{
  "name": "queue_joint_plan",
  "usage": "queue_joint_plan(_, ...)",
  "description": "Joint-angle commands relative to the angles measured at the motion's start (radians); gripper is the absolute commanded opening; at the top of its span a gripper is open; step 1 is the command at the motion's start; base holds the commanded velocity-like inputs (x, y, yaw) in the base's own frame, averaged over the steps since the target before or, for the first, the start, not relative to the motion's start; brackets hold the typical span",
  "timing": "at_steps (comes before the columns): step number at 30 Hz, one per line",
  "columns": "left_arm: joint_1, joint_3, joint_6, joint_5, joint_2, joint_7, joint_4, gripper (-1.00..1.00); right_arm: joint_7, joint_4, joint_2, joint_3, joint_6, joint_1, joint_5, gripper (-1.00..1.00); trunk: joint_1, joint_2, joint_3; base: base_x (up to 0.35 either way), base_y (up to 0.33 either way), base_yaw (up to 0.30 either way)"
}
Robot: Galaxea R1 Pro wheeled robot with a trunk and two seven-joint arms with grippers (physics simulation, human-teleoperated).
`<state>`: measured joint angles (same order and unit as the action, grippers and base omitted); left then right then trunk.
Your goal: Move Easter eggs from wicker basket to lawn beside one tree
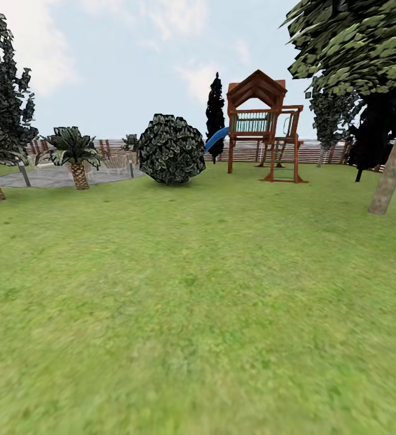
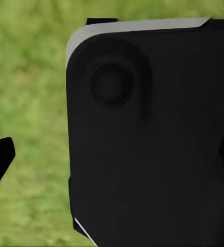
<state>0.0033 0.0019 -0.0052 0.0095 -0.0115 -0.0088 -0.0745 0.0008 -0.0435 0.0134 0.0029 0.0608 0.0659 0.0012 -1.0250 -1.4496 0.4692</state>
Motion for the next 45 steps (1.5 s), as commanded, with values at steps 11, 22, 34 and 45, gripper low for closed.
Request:
queue_joint_plan(11,0.000,0.001,0.002,0.003,0.021,-0.002,-0.163,1.00,0.001,-0.025,-0.001,0.005,0.049,0.003,0.000,1.00,0.000,0.000,0.001,0.000,0.000,0.000)
queue_joint_plan(22,0.000,0.004,-0.001,0.001,0.030,-0.002,-0.088,1.00,-0.004,-0.025,-0.002,0.006,0.050,0.003,0.003,1.00,0.000,0.000,0.001,0.000,0.000,0.000)
queue_joint_plan(34,0.000,0.007,-0.001,0.004,0.029,0.006,-0.084,1.00,-0.004,-0.024,-0.004,0.006,0.050,0.003,0.003,1.00,0.000,0.000,0.001,0.000,0.000,0.000)
queue_joint_plan(45,0.000,0.007,-0.001,0.004,0.030,0.009,-0.084,1.00,-0.004,-0.019,-0.002,0.006,0.050,0.003,0.003,1.00,0.000,0.000,0.001,0.000,0.000,0.000)
